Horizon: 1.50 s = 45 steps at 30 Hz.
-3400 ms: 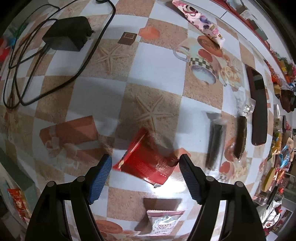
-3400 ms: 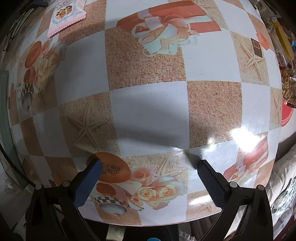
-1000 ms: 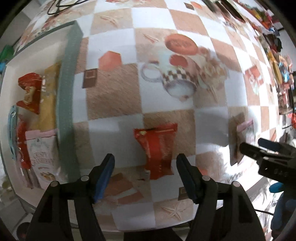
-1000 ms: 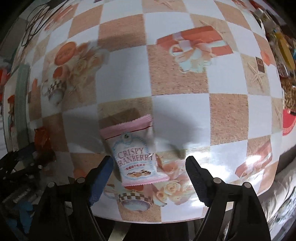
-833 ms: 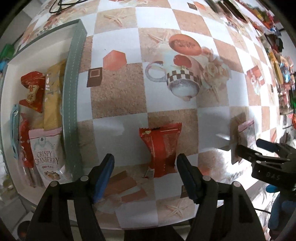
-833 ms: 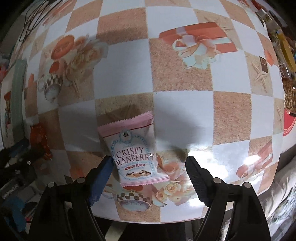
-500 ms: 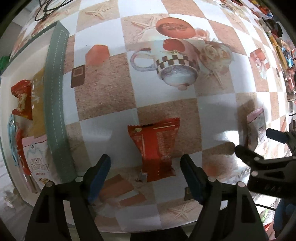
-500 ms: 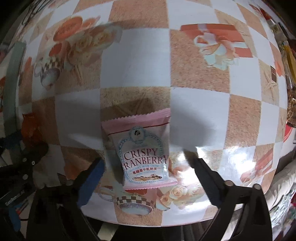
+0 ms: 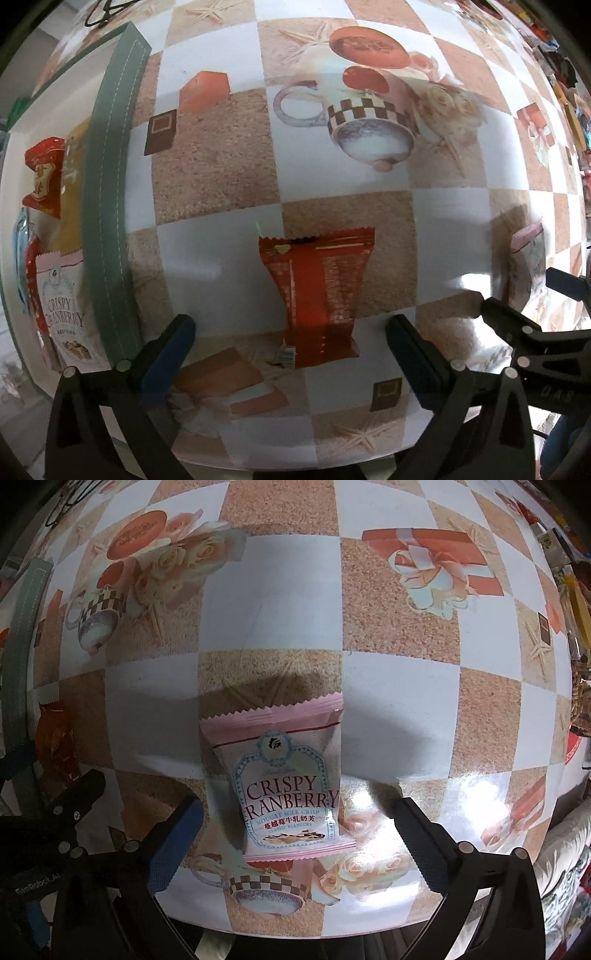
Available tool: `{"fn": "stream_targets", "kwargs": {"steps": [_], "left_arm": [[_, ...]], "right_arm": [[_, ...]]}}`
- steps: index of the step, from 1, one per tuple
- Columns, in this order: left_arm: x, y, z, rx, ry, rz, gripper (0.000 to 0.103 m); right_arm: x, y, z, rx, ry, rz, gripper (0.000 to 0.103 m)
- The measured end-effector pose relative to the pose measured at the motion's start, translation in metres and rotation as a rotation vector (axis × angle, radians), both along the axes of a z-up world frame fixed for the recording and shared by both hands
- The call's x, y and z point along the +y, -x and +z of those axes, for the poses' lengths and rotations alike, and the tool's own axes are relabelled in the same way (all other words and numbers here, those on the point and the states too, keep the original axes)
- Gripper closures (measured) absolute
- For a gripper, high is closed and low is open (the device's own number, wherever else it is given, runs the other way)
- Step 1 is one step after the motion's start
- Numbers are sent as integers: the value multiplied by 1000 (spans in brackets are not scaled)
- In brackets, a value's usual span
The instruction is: Organize snacks
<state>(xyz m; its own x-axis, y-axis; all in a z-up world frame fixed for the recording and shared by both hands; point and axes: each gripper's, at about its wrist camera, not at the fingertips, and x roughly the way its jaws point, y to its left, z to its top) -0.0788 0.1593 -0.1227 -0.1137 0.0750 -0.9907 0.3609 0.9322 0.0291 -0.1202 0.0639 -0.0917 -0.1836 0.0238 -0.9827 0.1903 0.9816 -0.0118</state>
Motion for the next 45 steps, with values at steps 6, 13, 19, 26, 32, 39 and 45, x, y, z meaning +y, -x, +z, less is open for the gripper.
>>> {"fn": "stream_targets", "kwargs": {"steps": [6, 13, 19, 26, 32, 39, 45], "left_arm": [[-1, 8, 6, -3, 3, 0, 0], [17, 6, 29, -18, 13, -3, 0], [22, 16, 46, -28, 18, -5, 0], [21, 13, 44, 1, 6, -5, 0], [18, 8, 39, 12, 3, -13, 0], [16, 9, 38, -5, 9, -33, 0], [15, 10, 38, 7, 4, -36, 0]], "right_arm": [[-2, 0, 1, -2, 0, 0, 0], [0, 2, 2, -7, 1, 1, 0], [-1, 2, 2, -14, 3, 3, 0], [0, 2, 2, -1, 0, 19, 0], [-1, 1, 0, 16, -3, 28, 0], [0, 1, -1, 25, -6, 38, 0], [1, 1, -2, 30, -7, 56, 0]]}}
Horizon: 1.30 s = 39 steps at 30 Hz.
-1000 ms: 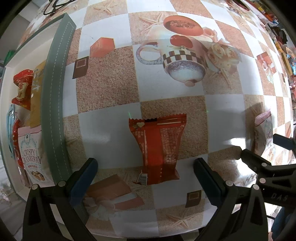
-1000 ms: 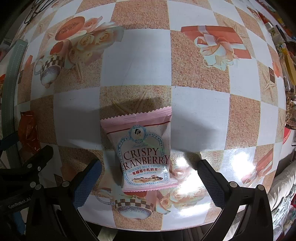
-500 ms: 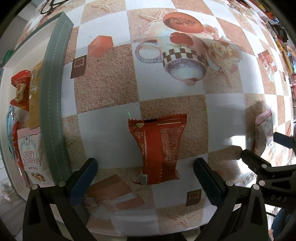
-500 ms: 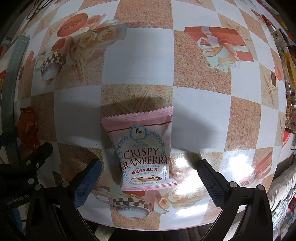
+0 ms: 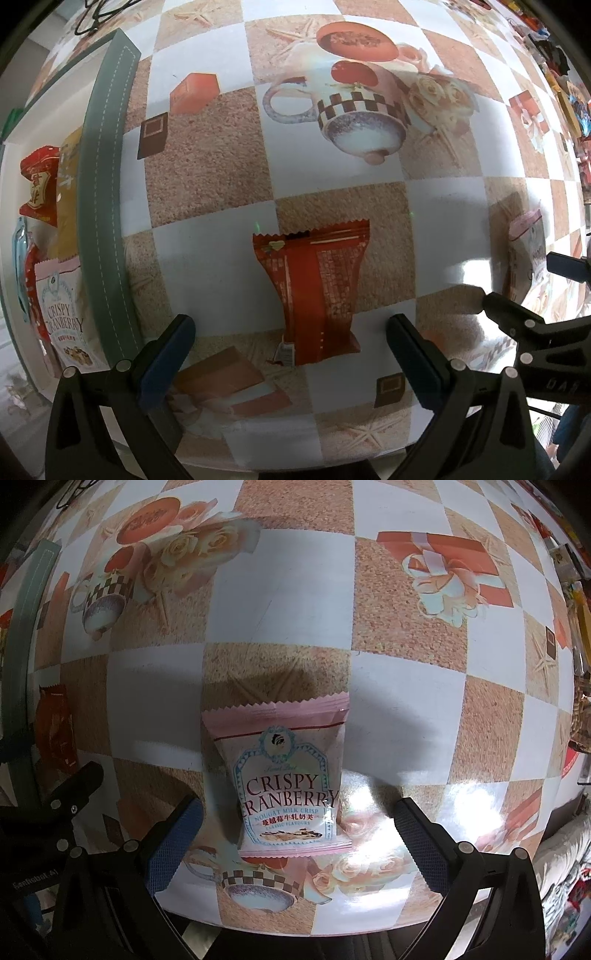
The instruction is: Organize snacks
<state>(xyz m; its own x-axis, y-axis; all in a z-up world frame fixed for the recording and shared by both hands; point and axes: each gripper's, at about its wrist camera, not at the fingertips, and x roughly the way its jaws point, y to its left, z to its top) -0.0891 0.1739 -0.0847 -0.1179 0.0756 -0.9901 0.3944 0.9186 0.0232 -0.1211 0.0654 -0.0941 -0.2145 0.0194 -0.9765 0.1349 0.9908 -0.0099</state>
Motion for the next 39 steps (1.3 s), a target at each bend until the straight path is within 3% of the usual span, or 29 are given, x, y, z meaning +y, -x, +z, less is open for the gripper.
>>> {"fn": "stream_targets", "kwargs": {"steps": [39], "left_arm": [[1, -1, 0, 5, -3, -2, 0]], "right_arm": [[0, 5, 2, -37, 5, 2, 0]]}}
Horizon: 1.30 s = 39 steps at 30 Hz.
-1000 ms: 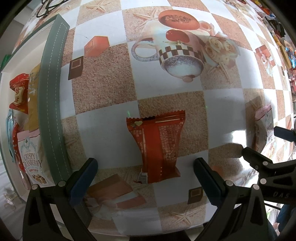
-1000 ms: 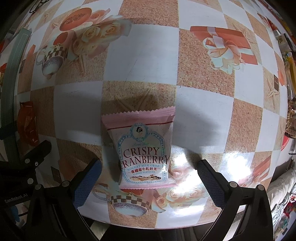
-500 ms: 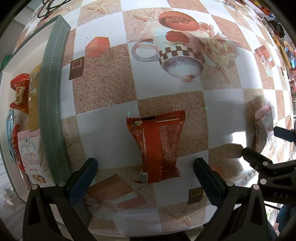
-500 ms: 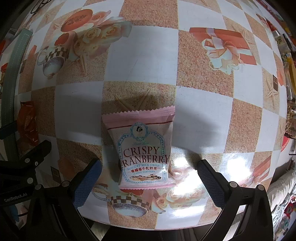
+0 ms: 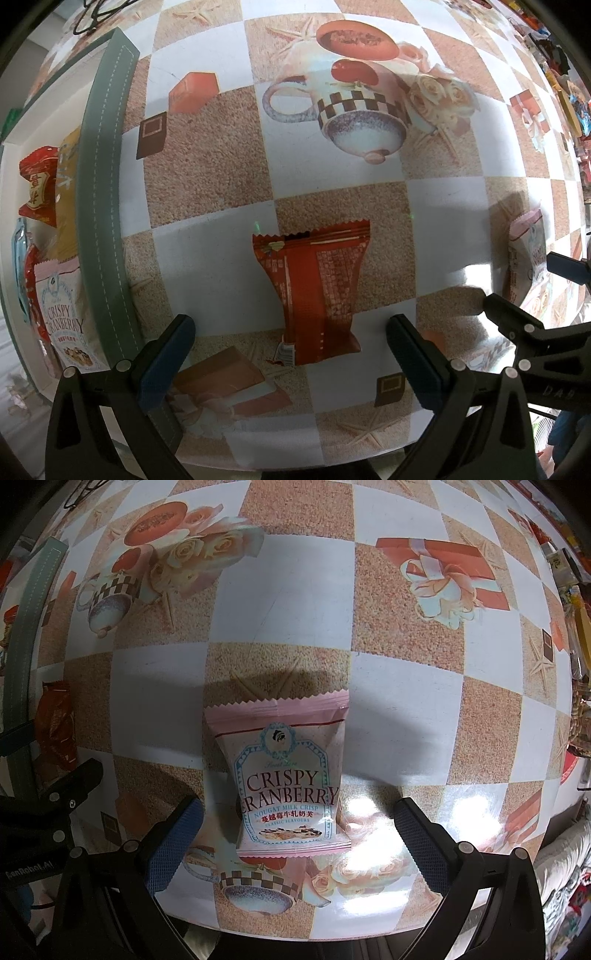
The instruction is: Organize snacks
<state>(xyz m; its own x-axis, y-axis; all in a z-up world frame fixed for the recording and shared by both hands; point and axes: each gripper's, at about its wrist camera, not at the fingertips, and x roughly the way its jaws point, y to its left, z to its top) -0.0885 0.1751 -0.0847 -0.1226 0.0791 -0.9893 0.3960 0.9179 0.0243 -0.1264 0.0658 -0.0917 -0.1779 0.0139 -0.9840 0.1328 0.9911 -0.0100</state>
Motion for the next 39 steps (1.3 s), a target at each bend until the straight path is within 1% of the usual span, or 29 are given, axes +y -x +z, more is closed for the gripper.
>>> {"fn": "stream_targets", "kwargs": {"steps": [7, 11, 13, 16, 18, 22, 23, 24, 25, 26, 27, 28, 29, 30, 31, 32, 33, 35, 39], "left_arm": [[-2, -4, 0, -12, 5, -1, 0], [-4, -6, -2, 4, -2, 5, 0], [-3, -9, -1, -2, 1, 30, 0], [0, -11, 0, -33, 12, 86, 0], [0, -13, 0, -21, 6, 77, 0], [-5, -22, -4, 34, -22, 70, 1], [-6, -24, -3, 39, -21, 75, 4], [-6, -24, -1, 34, -20, 77, 6], [-8, -25, 1, 28, -18, 74, 10], [-9, -26, 3, 23, -16, 67, 15], [-11, -27, 6, 12, -12, 56, 18], [-13, -29, 8, 3, -8, 44, 25], [-15, -30, 11, -6, -3, 32, 34], [-17, -31, 13, -13, 3, 21, 41], [-20, -32, 16, -18, 13, 5, 55], [-21, -34, 18, -15, 20, -6, 72], [-22, -35, 19, -6, 30, -13, 74], [-19, -37, 21, 8, 58, -1, 74], [-8, -43, 34, 8, 117, 28, 74]], "right_arm": [[0, -5, -2, 24, -4, -2, 0], [-1, -11, -5, 49, -8, -3, 0], [-1, -15, -6, 59, -11, -12, 0], [-4, -19, -6, 58, -11, -39, 0], [-6, -23, -7, 70, -12, -50, 0], [-11, -30, -5, 73, -2, -69, 0], [-14, -32, -3, 65, 9, -74, 2], [-15, -35, 0, 59, -1, -82, 8], [-18, -37, 3, 51, -3, -93, 14], [-19, -39, 6, 42, -3, -96, 18], [-20, -41, 8, 37, -2, -96, 25], [-21, -43, 10, 31, 1, -90, 32], [-21, -45, 12, 28, 3, -82, 35], [-21, -47, 14, 25, 7, -74, 45], [-20, -49, 17, 16, 8, -65, 62], [-19, -52, 19, 13, 11, -60, 63], [-20, -54, 20, 15, -6, -64, 63], [-23, -57, 22, 16, -22, -76, 63], [-28, -56, 28, 5, -53, -106, 63]]}}
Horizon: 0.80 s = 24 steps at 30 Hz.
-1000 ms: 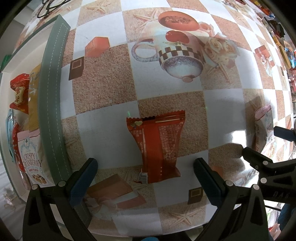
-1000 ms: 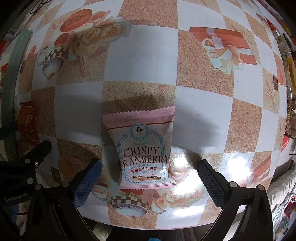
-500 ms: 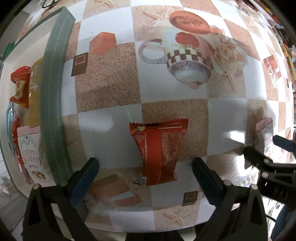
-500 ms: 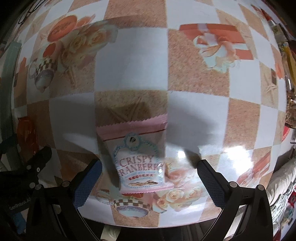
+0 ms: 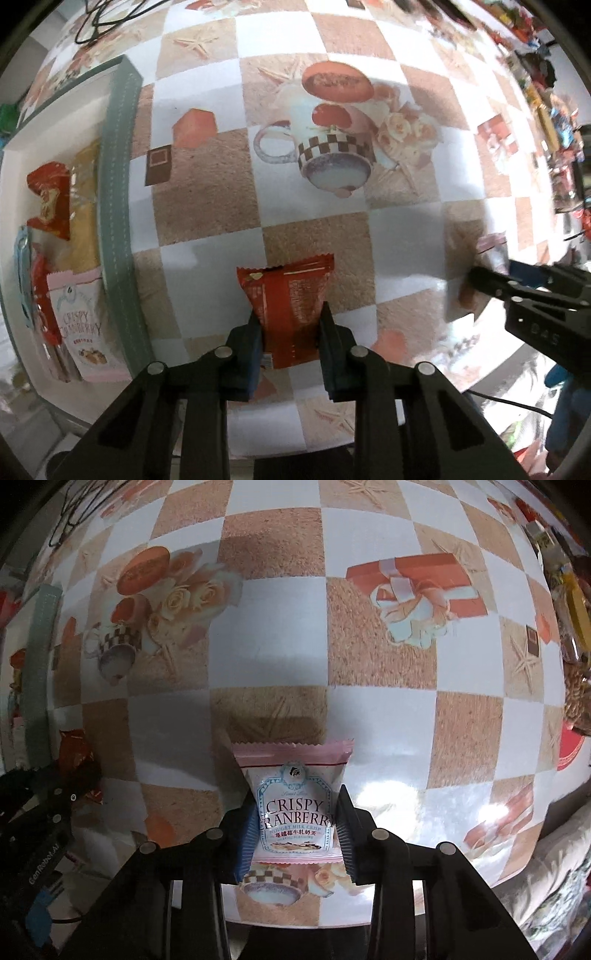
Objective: Organize snacks
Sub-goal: 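Lift both packs and carry them over the white tray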
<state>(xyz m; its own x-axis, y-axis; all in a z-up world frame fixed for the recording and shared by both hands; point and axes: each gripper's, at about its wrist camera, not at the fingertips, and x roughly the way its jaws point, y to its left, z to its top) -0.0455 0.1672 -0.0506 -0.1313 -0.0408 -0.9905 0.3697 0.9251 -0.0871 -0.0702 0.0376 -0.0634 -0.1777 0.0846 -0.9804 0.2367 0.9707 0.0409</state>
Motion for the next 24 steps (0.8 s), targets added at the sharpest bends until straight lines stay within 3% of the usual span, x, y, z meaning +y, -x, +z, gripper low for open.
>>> {"fn": "stream_targets", "kwargs": {"steps": [6, 18, 24], "left_arm": [[15, -6, 22, -20, 59, 17, 74], [35, -26, 64, -96, 83, 61, 74], [63, -3, 76, -142, 76, 92, 74]], "right_arm": [[-7, -7, 14, -27, -36, -15, 63], [7, -45, 45, -72, -69, 38, 63], [22, -64, 63, -98, -67, 77, 63]]}}
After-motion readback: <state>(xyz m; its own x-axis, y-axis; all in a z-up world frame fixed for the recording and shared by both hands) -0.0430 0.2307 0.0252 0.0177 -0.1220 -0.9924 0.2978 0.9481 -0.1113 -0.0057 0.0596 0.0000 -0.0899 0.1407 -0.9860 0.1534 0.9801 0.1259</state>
